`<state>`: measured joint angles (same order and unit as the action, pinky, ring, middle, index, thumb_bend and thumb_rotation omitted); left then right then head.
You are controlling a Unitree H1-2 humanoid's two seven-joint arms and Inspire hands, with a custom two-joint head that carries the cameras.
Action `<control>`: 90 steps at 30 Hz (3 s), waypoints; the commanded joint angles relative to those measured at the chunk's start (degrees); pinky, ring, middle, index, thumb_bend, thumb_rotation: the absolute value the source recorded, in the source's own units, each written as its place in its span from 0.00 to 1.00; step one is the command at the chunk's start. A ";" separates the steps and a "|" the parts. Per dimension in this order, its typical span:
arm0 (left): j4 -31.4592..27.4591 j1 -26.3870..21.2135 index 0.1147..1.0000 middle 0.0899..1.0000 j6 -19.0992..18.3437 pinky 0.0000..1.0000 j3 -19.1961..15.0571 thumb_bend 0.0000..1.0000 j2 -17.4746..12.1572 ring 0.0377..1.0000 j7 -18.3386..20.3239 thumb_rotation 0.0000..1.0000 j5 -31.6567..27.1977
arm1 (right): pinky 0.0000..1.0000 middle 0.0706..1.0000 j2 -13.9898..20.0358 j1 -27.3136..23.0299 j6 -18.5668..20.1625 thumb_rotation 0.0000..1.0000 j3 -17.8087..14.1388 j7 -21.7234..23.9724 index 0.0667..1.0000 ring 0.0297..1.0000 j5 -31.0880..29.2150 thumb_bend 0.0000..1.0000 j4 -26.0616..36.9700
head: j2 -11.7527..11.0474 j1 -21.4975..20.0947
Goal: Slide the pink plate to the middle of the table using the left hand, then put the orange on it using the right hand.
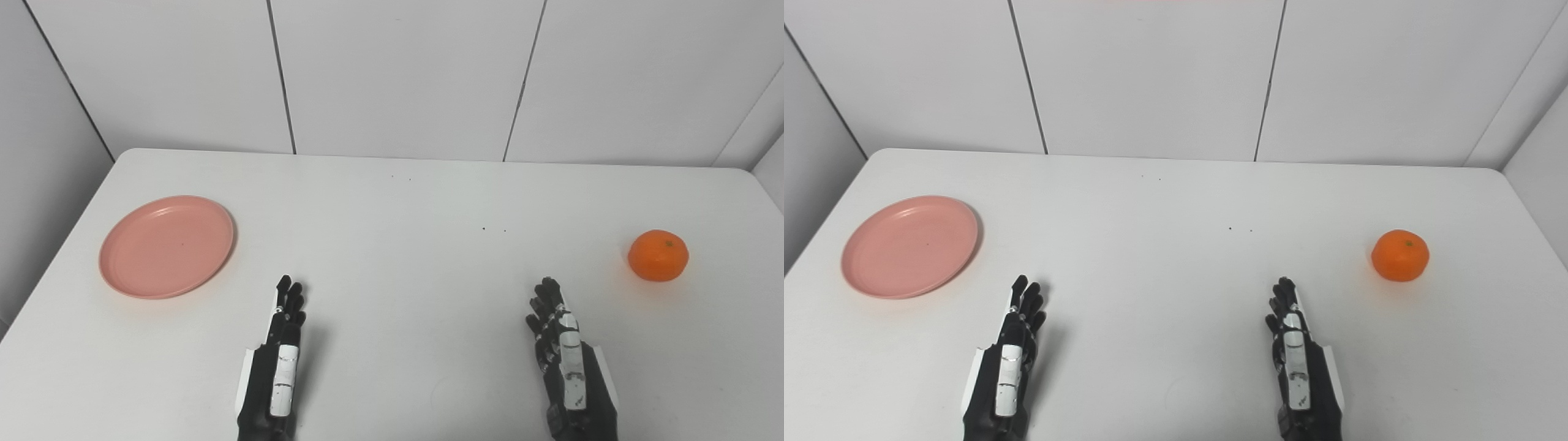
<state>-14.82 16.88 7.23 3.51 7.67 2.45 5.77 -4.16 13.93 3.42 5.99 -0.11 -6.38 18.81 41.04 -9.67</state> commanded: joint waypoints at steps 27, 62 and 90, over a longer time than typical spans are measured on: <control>0.61 9.14 1.00 1.00 -1.05 1.00 -0.65 0.69 -3.45 1.00 -0.15 1.00 1.71 | 1.00 1.00 -0.03 6.73 1.10 1.00 0.60 0.39 0.99 1.00 -0.75 0.79 1.12 | -0.07 0.22; 7.68 8.39 0.95 0.94 2.88 0.90 2.17 0.77 -0.87 0.94 -4.50 0.99 7.56 | 1.00 1.00 2.70 6.28 -4.59 1.00 -4.43 5.35 1.00 1.00 -5.76 0.78 -5.35 | -10.37 13.17; 17.53 4.41 0.87 0.87 8.88 0.77 3.40 0.76 1.20 0.87 -9.70 0.87 9.92 | 1.00 1.00 4.59 2.78 -6.88 1.00 -8.41 9.65 1.00 1.00 -7.54 0.83 -13.43 | -19.08 22.51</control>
<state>-8.91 15.52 18.29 6.11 8.90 -6.34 15.12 -3.11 13.29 -3.28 -1.01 8.42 -13.62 11.24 21.89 12.92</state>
